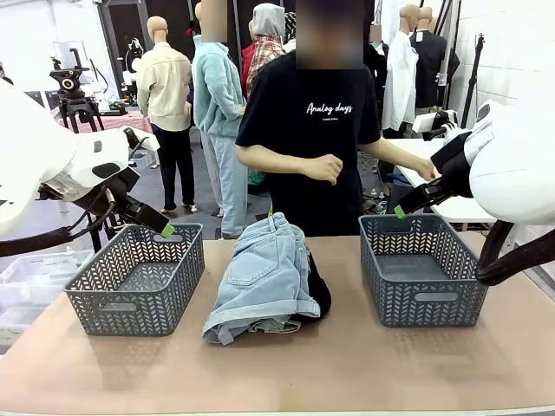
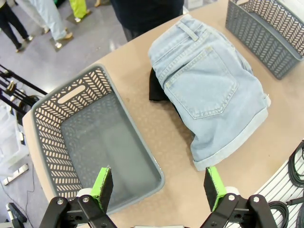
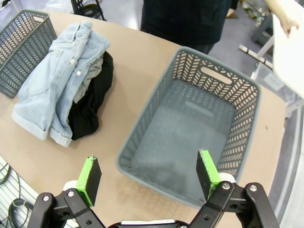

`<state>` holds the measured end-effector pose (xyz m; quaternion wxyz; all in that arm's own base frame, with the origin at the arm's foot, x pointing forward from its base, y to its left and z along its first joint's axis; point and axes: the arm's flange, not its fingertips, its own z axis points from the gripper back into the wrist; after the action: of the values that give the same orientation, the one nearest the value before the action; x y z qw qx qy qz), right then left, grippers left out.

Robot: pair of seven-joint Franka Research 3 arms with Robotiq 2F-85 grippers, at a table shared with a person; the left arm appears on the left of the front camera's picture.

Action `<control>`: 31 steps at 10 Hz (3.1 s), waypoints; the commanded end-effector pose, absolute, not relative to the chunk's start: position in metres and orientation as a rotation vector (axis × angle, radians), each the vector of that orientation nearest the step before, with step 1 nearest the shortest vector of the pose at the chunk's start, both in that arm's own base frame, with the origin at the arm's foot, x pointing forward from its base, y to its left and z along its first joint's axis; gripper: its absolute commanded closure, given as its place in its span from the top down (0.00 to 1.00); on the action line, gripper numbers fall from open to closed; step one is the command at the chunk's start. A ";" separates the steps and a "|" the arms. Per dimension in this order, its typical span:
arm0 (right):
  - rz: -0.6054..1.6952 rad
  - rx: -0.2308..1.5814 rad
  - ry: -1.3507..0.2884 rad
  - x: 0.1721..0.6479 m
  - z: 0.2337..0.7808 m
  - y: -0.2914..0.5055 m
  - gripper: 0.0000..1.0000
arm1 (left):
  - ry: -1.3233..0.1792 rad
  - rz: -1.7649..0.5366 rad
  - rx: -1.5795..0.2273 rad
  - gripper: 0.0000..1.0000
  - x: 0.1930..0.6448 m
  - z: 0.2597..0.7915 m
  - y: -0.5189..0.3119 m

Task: Sort the tops and bottoms.
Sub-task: Lift clothes from the center of the table with your left hand.

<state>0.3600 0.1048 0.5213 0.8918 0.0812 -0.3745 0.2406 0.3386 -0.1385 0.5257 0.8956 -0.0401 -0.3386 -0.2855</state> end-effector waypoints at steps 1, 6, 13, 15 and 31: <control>0.499 0.172 -0.785 0.361 0.521 0.104 1.00 | -0.704 -0.597 -0.073 1.00 0.339 0.526 -0.136; 0.499 0.172 -0.785 0.361 0.521 0.104 1.00 | -0.704 -0.597 -0.073 1.00 0.339 0.526 -0.136; 0.499 0.172 -0.785 0.361 0.521 0.104 1.00 | -0.704 -0.597 -0.073 1.00 0.339 0.526 -0.136; 0.499 0.172 -0.785 0.361 0.521 0.104 1.00 | -0.704 -0.597 -0.073 1.00 0.339 0.526 -0.136; 0.499 0.172 -0.785 0.361 0.521 0.104 1.00 | -0.455 -0.706 -0.223 1.00 0.439 0.471 -0.219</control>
<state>0.3598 0.1053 0.5216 0.8915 0.0808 -0.3748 0.2412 0.4113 -0.2173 0.4643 0.9092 -0.0905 -0.2382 -0.3293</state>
